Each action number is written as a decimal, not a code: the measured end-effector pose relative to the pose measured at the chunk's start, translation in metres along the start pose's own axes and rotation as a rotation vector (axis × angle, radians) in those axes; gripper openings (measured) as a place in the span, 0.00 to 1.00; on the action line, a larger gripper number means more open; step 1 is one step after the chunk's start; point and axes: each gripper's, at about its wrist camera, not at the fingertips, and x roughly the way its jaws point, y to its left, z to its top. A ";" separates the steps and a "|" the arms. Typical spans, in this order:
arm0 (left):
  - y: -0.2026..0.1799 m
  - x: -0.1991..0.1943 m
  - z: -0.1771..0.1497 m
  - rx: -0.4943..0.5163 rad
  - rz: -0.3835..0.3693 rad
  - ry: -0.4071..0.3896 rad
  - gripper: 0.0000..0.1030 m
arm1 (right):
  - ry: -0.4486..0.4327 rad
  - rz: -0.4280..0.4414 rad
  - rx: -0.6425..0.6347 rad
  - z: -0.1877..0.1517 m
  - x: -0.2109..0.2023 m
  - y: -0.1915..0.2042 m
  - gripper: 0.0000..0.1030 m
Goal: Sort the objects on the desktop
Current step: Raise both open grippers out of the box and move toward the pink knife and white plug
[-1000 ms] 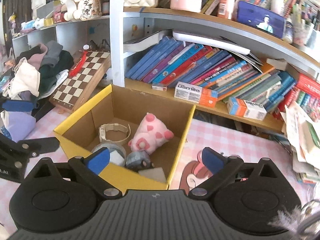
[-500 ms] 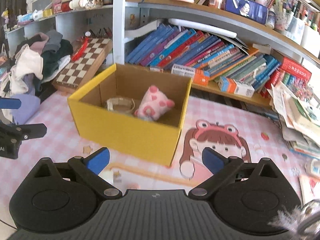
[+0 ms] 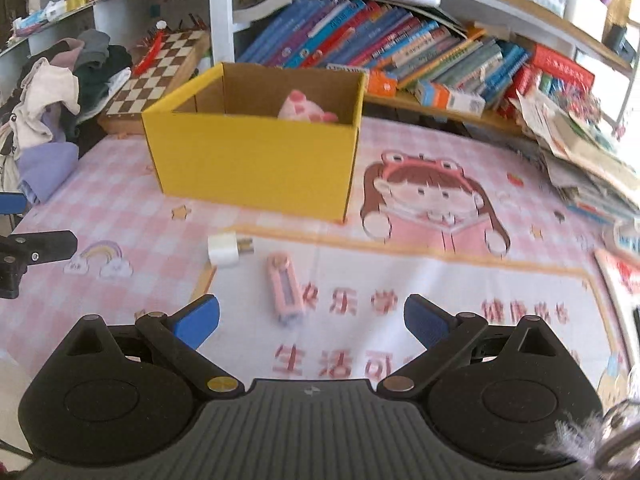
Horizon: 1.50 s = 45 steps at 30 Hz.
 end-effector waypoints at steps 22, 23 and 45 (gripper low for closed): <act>-0.027 0.008 -0.039 0.046 -0.043 0.114 1.00 | 0.059 0.032 -0.027 -0.034 -0.002 0.030 0.95; -0.026 0.009 -0.039 0.043 -0.045 0.118 1.00 | 0.062 0.033 -0.026 -0.034 -0.001 0.030 0.95; -0.025 0.045 -0.025 0.008 -0.047 0.166 1.00 | 0.116 0.032 -0.051 -0.010 0.036 0.016 0.84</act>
